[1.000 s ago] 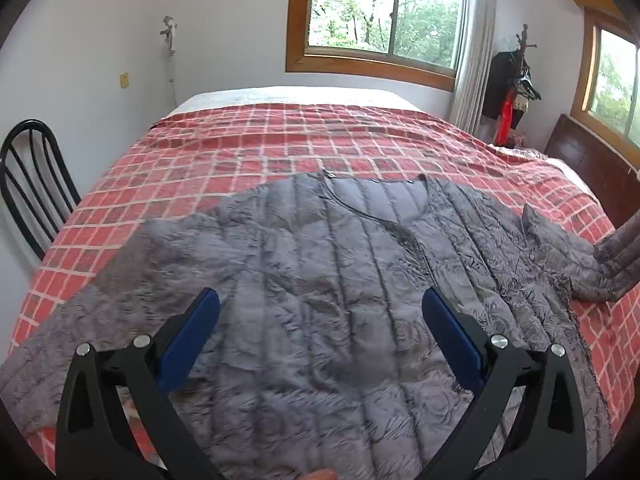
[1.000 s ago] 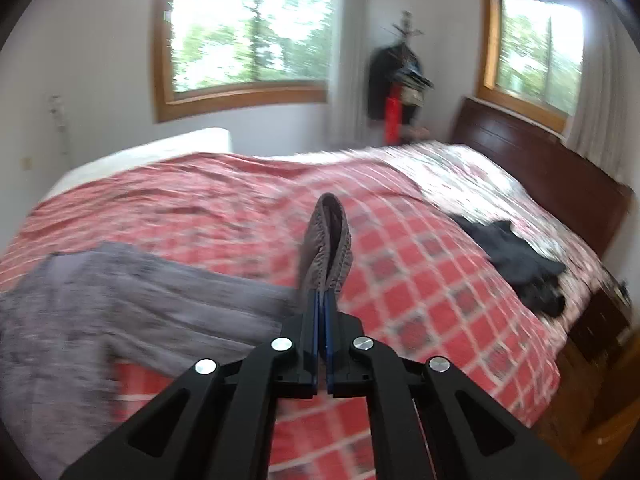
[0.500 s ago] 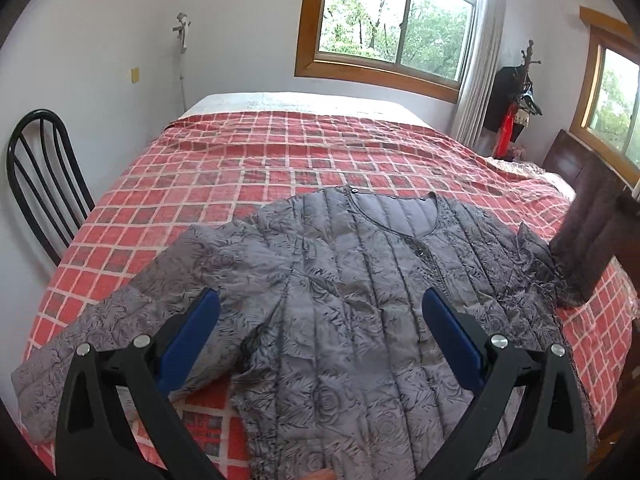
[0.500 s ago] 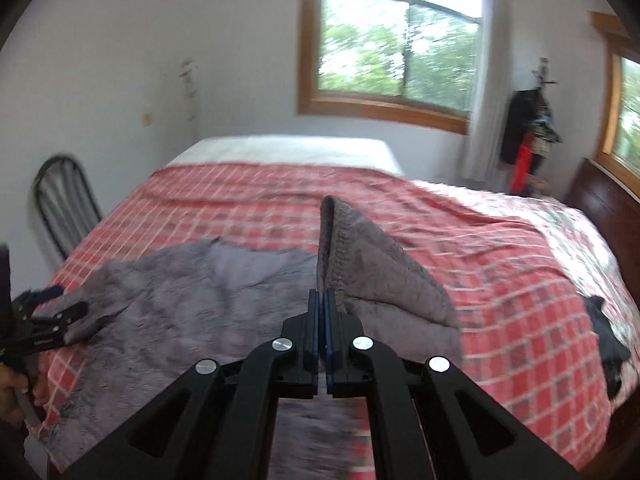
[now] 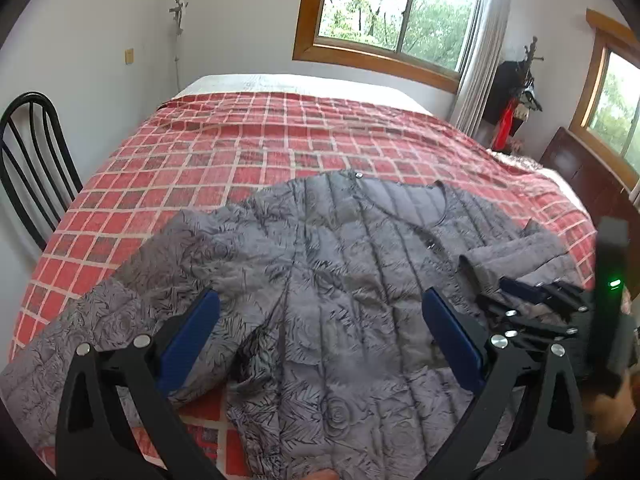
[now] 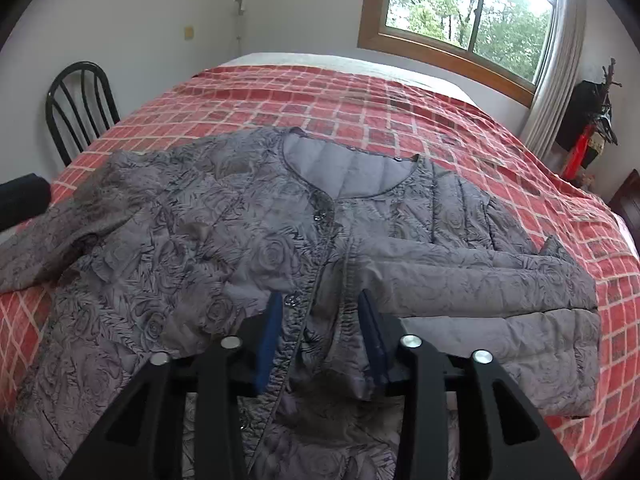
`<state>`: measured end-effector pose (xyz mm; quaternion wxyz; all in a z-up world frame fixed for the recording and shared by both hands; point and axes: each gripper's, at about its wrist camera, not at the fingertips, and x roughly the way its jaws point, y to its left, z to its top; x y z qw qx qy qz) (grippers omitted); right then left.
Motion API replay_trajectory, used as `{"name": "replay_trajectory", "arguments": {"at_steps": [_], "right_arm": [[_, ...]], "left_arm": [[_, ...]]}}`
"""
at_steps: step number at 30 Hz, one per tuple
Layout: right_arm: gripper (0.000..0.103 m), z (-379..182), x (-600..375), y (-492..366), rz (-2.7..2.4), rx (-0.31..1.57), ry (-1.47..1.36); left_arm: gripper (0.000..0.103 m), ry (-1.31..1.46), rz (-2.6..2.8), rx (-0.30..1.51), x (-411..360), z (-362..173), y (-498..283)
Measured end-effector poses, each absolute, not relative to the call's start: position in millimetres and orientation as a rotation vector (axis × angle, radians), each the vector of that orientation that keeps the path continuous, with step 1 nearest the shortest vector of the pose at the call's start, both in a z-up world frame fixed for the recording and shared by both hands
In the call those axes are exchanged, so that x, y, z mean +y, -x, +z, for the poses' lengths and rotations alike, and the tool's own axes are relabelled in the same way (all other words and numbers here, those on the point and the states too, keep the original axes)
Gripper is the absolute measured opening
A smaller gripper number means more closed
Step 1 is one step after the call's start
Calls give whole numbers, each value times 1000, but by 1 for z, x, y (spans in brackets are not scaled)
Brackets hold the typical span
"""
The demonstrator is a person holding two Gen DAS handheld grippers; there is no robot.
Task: Fold large clothes
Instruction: 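Fold the held sleeve across the jacket body with the right tool, then release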
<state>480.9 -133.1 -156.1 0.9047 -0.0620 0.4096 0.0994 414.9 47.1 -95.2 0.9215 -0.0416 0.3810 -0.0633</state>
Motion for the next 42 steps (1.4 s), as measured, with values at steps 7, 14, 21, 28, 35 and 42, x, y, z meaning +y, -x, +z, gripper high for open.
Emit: {"name": "replay_trajectory", "arguments": {"at_steps": [7,14,21,28,35,42], "right_arm": [[55,-106,-184,-453,99,727,207],[59,-103,-238,-440,16,721,205],[59,-120,-273,-439,35,758,116],[59,-123,-282,-432,57,755,99],[59,-114,-274,-433,73,742,108],[59,-101,-247,-440,105,712,132]], "left_arm": [[100,100,-207,806,13,-103,-430],[100,32,-286,878,-78,-121,-442],[79,-44,-339,1004,-150,-161,-461],[9,24,-359,1016,-152,-157,-475],[7,7,-273,917,-110,-107,-480],[7,39,-122,853,-11,-68,-484]]}}
